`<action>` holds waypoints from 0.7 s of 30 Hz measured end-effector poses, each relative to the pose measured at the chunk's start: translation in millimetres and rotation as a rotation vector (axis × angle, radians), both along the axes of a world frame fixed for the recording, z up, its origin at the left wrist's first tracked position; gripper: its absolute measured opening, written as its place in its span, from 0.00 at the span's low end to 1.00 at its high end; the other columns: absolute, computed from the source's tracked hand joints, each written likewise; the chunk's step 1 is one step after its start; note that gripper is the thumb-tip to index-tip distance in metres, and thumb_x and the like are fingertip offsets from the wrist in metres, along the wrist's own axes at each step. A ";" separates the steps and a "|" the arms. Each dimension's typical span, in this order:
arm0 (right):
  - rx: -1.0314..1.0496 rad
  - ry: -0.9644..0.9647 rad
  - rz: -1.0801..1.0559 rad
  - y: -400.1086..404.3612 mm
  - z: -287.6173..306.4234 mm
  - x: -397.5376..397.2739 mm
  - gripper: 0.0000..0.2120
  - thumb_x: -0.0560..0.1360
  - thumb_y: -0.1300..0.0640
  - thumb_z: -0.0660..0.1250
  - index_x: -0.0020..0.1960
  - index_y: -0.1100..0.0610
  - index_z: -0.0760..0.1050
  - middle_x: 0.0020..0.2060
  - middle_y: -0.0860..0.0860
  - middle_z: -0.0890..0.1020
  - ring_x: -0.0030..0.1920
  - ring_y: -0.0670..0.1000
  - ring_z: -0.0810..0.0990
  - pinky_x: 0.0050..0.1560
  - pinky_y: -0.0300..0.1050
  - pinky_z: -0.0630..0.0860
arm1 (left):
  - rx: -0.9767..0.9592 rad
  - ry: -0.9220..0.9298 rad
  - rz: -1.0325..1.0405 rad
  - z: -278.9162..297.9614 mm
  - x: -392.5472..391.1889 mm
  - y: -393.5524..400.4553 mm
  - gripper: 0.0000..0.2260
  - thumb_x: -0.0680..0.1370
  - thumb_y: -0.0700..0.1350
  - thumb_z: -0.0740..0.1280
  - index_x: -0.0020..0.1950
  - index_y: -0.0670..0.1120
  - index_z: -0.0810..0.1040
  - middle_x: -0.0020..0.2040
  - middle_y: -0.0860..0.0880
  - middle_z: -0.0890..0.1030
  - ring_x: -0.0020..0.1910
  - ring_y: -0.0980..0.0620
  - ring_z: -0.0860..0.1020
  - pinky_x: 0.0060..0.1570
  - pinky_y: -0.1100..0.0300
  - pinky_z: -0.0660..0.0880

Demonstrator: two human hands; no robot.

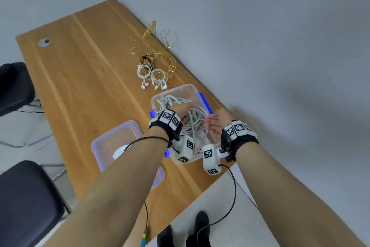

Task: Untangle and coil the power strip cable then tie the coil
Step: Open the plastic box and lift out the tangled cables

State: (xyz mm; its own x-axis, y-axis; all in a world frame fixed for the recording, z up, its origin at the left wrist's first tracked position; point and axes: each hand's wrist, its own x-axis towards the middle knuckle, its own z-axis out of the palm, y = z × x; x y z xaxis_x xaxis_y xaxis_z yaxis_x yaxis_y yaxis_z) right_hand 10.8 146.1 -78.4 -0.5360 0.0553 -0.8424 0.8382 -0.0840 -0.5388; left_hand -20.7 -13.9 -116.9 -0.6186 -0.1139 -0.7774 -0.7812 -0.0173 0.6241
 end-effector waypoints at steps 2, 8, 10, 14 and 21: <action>-0.045 -0.032 0.003 3.5 -1.7 -2.8 0.15 0.77 0.62 0.55 0.57 0.64 0.75 0.42 0.56 0.84 0.35 0.54 0.81 0.35 0.42 0.72 | -0.061 0.002 -0.031 -6.9 -5.3 2.7 0.14 0.74 0.55 0.71 0.39 0.46 0.75 0.30 0.48 0.75 0.28 0.51 0.73 0.35 0.59 0.71; -0.119 -0.064 0.003 3.7 -9.0 -7.1 0.16 0.76 0.61 0.54 0.54 0.64 0.78 0.37 0.55 0.86 0.32 0.53 0.84 0.34 0.39 0.73 | -0.198 0.003 -0.100 -18.7 -14.1 3.7 0.24 0.67 0.64 0.70 0.50 0.45 0.80 0.29 0.47 0.73 0.26 0.49 0.71 0.32 0.60 0.68; -0.104 -0.047 -0.002 1.1 -12.3 -6.5 0.16 0.78 0.59 0.54 0.52 0.65 0.78 0.34 0.55 0.86 0.28 0.52 0.83 0.33 0.39 0.72 | -0.201 -0.005 -0.101 -21.3 -15.2 3.0 0.26 0.66 0.63 0.71 0.53 0.44 0.80 0.29 0.48 0.73 0.26 0.50 0.70 0.32 0.60 0.68; -0.073 -0.019 -0.004 -1.8 -17.7 -8.3 0.16 0.79 0.58 0.54 0.45 0.64 0.78 0.28 0.54 0.84 0.23 0.50 0.81 0.28 0.38 0.71 | -0.193 -0.031 -0.099 -25.3 -16.6 4.4 0.25 0.66 0.64 0.72 0.53 0.46 0.80 0.34 0.49 0.77 0.30 0.49 0.75 0.37 0.58 0.72; -0.057 -0.031 -0.098 0.9 -23.2 -9.8 0.13 0.77 0.58 0.56 0.39 0.60 0.75 0.22 0.51 0.77 0.20 0.50 0.76 0.23 0.35 0.69 | -0.066 -0.103 -0.016 -30.2 -19.9 -1.6 0.23 0.65 0.58 0.77 0.50 0.42 0.81 0.51 0.39 0.85 0.53 0.39 0.83 0.58 0.42 0.78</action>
State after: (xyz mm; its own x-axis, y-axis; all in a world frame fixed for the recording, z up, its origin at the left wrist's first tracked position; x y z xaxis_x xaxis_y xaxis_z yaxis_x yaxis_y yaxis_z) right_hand 1.0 147.0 -101.6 -0.5042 0.0574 -0.8617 0.8406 -0.1961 -0.5049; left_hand -40.6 -15.5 -147.1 -0.5377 -0.1575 -0.8283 -0.8412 0.0339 0.5396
